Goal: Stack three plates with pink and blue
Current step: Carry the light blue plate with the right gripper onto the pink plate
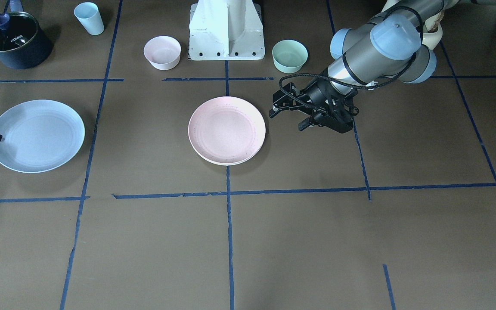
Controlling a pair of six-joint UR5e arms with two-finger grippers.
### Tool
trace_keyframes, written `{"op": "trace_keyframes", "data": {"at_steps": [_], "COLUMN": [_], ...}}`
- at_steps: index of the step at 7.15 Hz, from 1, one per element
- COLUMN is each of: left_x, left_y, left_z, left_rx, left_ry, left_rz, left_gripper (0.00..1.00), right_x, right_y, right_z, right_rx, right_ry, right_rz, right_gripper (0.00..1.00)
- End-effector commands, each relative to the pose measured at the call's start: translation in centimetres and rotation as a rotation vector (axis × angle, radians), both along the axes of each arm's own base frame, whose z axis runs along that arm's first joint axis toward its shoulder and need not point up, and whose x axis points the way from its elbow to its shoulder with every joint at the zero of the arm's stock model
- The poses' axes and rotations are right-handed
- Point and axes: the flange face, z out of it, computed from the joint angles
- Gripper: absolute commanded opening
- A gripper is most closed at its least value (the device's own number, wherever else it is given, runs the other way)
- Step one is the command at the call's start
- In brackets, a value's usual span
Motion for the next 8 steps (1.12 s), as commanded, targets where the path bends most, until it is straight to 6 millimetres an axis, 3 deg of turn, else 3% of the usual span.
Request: {"op": "trace_keyframes", "data": {"at_steps": [1, 2, 3, 4, 5, 6, 7, 8], "left_x": [-0.7, -1.0, -1.5, -1.9, -2.4, -2.5, -2.4, -2.4], "left_y": [0.0, -0.1, -0.4, -0.6, -0.8, -1.0, -0.9, -0.9], "left_z": [-0.7, -0.9, -1.0, -1.1, -1.2, -1.1, -1.1, -1.1], "left_rx": [0.005, -0.005, -0.014, -0.012, -0.008, -0.009, -0.009, -0.010], "left_ry": [0.012, 0.017, 0.021, 0.023, 0.025, 0.023, 0.024, 0.023], "left_rz": [-0.009, -0.018, -0.030, -0.037, -0.045, -0.047, -0.048, -0.048], "left_gripper": [1.00, 1.00, 1.00, 1.00, 1.00, 1.00, 1.00, 1.00], "right_x": [-4.1, -9.4, -15.9, -22.6, -28.0, -31.4, -33.6, -34.6], "right_y": [-3.6, -4.2, -5.0, -2.7, 0.5, 1.8, 2.1, 3.1], "right_z": [-8.9, -15.6, -22.6, -25.7, -26.6, -28.2, -29.7, -29.5], "right_rx": [-0.041, -0.104, -0.163, -0.172, -0.151, -0.149, -0.167, -0.170], "right_ry": [-0.142, -0.213, -0.272, -0.294, -0.289, -0.278, -0.231, -0.221], "right_rz": [-0.019, -0.045, -0.048, -0.010, 0.001, 0.006, 0.025, 0.012], "right_gripper": [0.00, 0.00, 0.00, 0.00, 0.00, 0.00, 0.00, 0.00]}}
